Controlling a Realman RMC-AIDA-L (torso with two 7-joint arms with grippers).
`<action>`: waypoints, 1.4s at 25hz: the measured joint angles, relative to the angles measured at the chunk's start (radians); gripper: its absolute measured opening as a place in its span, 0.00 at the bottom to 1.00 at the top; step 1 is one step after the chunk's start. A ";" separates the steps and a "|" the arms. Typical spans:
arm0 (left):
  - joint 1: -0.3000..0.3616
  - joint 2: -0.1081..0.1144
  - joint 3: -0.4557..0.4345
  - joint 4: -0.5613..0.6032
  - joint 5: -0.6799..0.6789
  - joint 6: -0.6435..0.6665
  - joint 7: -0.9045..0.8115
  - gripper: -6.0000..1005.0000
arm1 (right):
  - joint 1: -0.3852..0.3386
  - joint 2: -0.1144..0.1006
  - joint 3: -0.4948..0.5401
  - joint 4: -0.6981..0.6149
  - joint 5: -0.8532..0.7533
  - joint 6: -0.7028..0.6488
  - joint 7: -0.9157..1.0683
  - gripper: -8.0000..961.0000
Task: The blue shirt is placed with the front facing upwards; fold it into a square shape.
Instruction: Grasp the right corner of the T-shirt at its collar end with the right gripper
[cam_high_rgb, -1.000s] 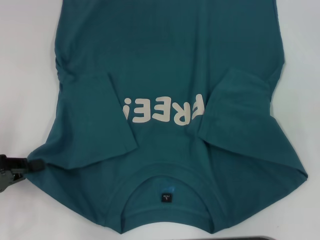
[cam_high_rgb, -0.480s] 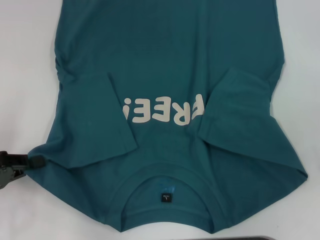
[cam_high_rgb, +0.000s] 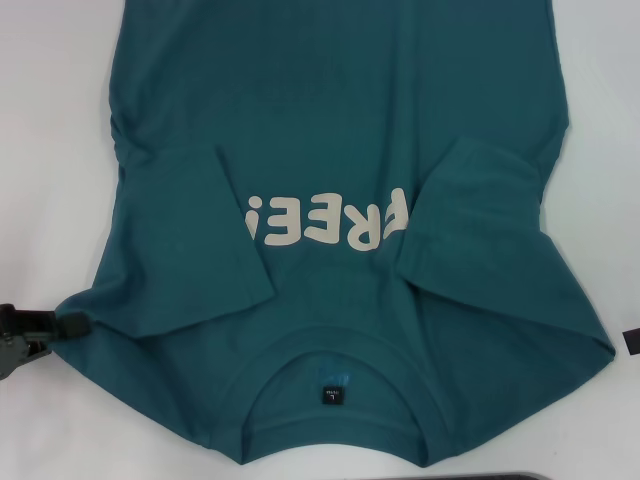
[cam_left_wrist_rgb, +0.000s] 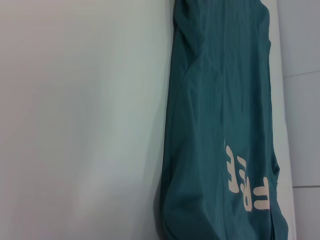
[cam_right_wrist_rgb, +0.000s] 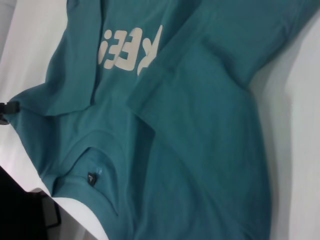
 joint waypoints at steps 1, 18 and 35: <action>0.000 0.000 0.000 0.000 0.000 0.000 0.000 0.04 | 0.000 0.001 -0.003 0.001 -0.001 0.006 0.002 0.89; 0.001 0.000 0.002 0.000 0.003 -0.001 -0.007 0.04 | 0.026 0.025 -0.014 0.028 -0.033 0.059 0.001 0.89; 0.005 0.003 0.002 0.000 0.005 -0.009 -0.008 0.04 | 0.032 0.033 -0.019 0.040 -0.035 0.078 0.055 0.89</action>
